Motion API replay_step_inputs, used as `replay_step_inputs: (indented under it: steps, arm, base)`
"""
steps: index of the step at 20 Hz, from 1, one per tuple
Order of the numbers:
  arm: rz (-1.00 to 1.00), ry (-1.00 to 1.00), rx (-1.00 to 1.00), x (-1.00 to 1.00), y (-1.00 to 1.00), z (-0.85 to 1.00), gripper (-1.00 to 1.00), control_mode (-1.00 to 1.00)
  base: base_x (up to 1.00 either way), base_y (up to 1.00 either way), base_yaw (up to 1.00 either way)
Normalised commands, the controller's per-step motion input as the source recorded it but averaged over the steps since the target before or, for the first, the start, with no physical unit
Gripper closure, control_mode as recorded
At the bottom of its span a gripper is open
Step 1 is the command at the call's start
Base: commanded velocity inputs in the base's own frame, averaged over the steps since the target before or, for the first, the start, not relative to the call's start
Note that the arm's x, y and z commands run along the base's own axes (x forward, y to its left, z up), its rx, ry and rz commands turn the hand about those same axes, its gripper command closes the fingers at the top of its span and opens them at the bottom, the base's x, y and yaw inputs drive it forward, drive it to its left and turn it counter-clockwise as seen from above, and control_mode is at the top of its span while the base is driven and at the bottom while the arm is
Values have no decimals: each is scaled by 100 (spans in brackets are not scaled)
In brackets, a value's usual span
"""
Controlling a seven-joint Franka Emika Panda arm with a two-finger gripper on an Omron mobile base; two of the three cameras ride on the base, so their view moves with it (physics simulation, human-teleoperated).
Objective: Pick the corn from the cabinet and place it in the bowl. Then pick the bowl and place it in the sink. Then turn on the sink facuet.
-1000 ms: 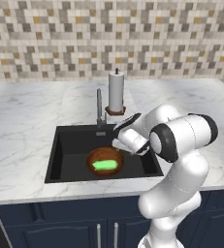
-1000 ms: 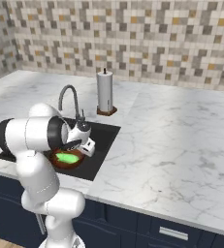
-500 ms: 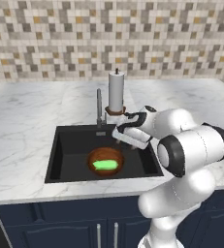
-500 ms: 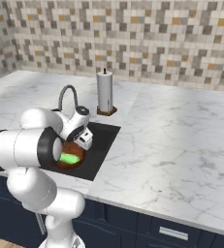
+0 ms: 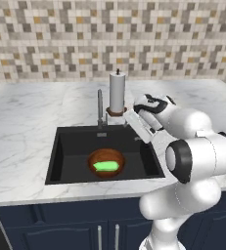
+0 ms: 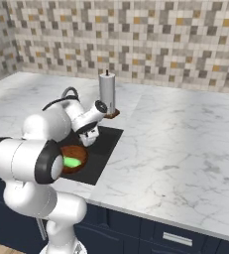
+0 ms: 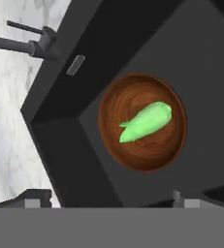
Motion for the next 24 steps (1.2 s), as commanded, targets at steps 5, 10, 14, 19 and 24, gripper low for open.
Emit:
replay_step_inputs:
  steps: [5, 10, 14, 19, 24]
  arm:
    - [-51, 6, 46, -2, -10, 0, -100, -100]
    - [-43, 16, 44, 18, 1, 12, -100, -100]
    - [-21, 23, 50, 70, 1, 16, -100, -100]
    - [-8, 17, 53, 65, 0, 0, -100, -100]
    - [0, 7, 28, 24, 1, -9, -100, -100]
  base:
    - [0, 0, 0]
    - [0, 0, 0]
    - [0, 0, 0]
    - [0, 0, 0]
    - [0, 0, 0]
